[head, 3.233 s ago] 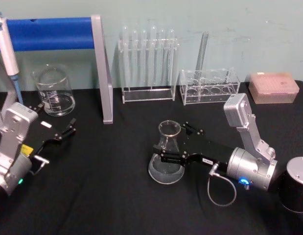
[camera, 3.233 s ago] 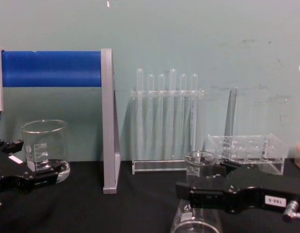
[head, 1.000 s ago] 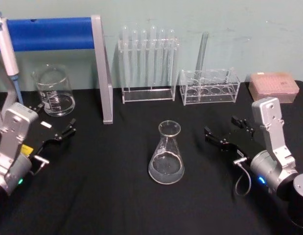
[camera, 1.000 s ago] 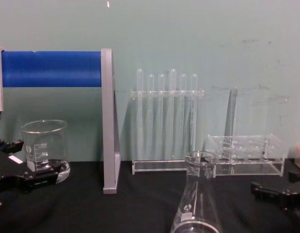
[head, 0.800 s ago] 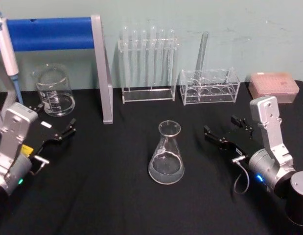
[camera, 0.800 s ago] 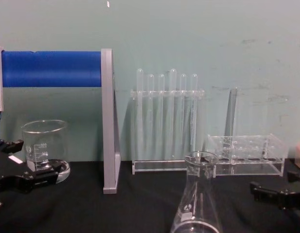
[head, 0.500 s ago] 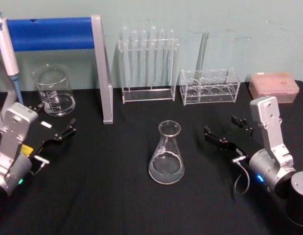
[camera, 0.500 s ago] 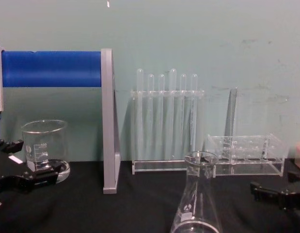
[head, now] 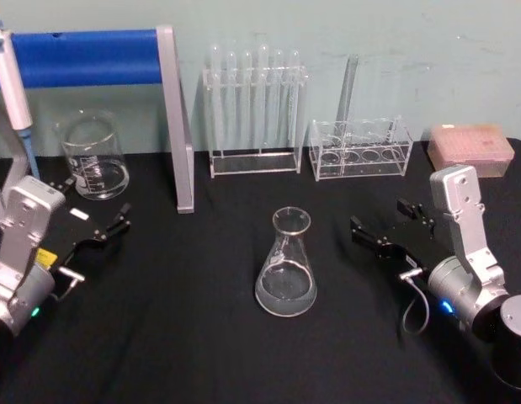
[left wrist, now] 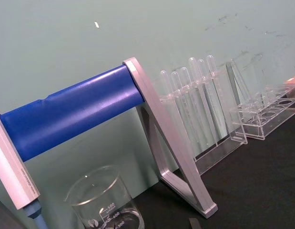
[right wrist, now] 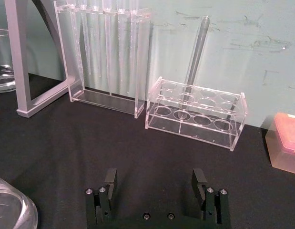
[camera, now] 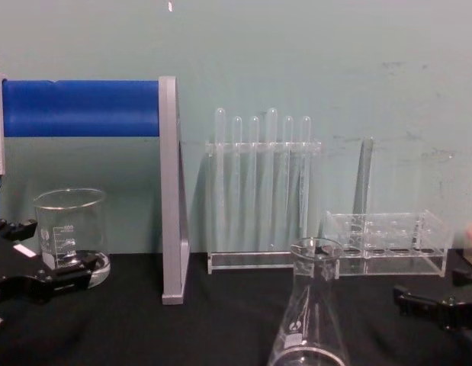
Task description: Grasp the erlenmeyer flask with one hand, shake it three times, then place it back.
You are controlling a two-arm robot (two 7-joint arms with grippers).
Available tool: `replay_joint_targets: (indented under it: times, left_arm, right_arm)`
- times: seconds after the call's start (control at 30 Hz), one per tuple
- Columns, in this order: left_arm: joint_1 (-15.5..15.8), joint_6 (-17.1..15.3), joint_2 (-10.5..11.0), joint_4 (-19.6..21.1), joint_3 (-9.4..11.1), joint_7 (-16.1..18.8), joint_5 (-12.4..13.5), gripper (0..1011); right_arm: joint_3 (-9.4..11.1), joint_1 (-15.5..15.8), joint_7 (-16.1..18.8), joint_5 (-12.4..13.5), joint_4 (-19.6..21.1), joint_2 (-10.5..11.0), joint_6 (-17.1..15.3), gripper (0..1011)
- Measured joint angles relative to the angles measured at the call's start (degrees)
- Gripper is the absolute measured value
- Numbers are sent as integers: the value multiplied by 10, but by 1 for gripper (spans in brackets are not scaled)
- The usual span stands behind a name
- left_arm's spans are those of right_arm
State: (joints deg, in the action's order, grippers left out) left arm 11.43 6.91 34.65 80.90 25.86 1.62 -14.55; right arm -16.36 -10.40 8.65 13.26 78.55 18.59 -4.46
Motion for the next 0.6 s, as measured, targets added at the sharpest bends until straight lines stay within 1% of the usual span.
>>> replay_joint_targets:
  times: [0.6]
  left_arm:
    - [0,0,0,0,0,0,0,1001]
  right_arm:
    - [0,0,0,1,1,0,0,1000]
